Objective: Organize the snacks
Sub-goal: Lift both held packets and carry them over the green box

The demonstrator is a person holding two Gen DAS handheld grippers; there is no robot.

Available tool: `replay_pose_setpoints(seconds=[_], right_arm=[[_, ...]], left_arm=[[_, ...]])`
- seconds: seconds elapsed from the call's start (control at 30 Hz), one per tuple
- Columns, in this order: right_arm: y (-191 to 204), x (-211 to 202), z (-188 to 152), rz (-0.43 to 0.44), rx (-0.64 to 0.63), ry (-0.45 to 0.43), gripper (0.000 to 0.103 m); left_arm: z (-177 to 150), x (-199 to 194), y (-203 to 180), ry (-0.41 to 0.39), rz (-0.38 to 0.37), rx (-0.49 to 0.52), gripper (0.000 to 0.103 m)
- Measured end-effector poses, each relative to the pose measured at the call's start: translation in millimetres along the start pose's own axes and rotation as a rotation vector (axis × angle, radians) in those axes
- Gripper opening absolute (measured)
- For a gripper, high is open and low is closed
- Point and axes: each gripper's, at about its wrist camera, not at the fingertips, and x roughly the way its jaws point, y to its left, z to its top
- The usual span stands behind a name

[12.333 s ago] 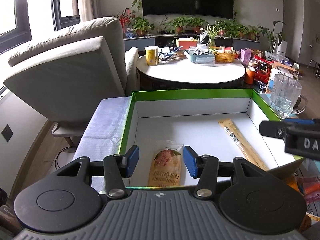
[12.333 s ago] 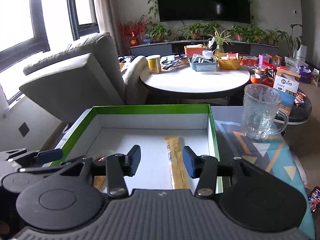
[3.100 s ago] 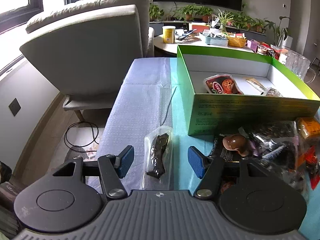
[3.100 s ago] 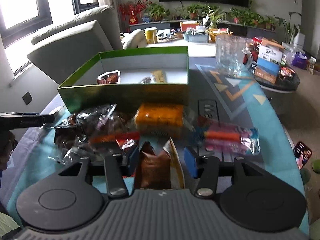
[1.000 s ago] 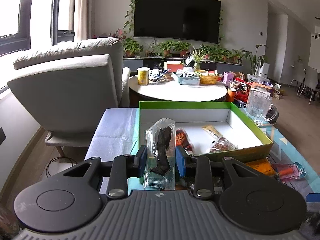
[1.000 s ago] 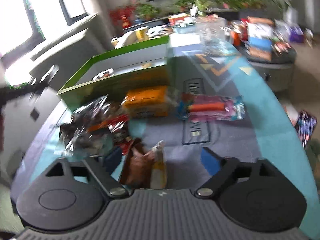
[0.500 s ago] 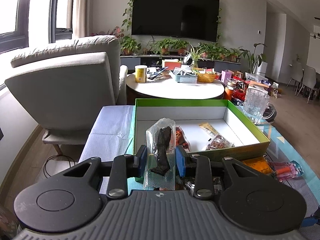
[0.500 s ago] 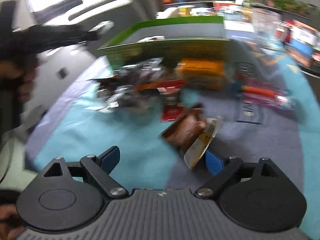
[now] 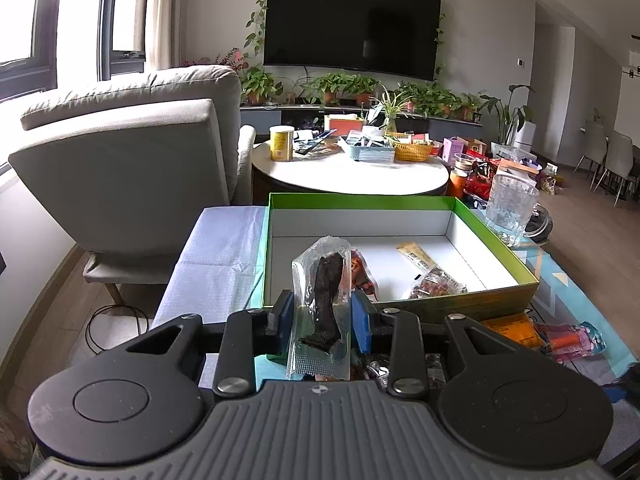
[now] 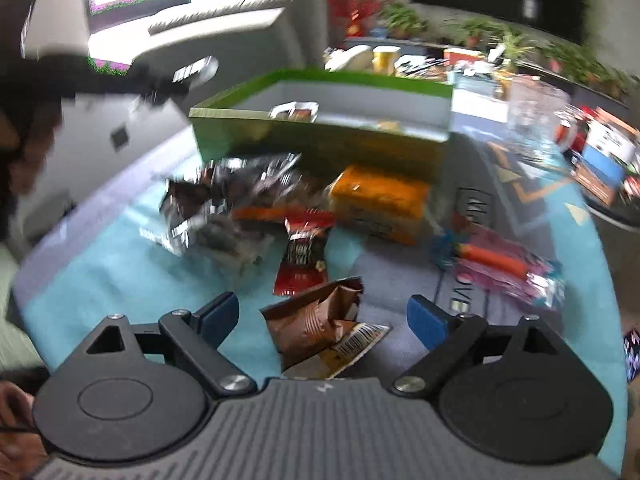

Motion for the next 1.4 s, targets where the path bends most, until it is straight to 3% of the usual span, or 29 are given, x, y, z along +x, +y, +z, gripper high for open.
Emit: replay_pose_setpoints(seconds=[0.13, 0.23, 0.27, 0.4, 0.5, 0.9, 1.4], right_arm=[[-1, 15, -6, 0.030, -0.023, 0.044, 0.089], [-3, 12, -6, -0.013, -0.028, 0.025, 0.071], [-5, 11, -3, -0.023, -0.007, 0.032, 0.060], [-18, 5, 4, -0.042, 0.110, 0.046, 0.045], [-24, -7, 11, -0.051, 0.187, 0.008, 0.043], [-24, -23, 56, -0.031, 0.252, -0.192, 0.042], [-34, 5, 113, -0.027, 0.263, -0.284, 0.042]], left_arm=[[4, 0, 1, -0.006, 0.006, 0.007, 0.029], [8, 5, -2, -0.007, 0.001, 0.006, 0.029], [9, 7, -4, -0.006, -0.003, 0.007, 0.029], [11, 10, -12, -0.011, -0.032, 0.019, 0.029], [12, 12, -17, -0.011, -0.047, 0.026, 0.029], [30, 27, -30, -0.026, -0.066, 0.053, 0.029], [30, 88, -25, 0.061, -0.054, 0.035, 0.029]])
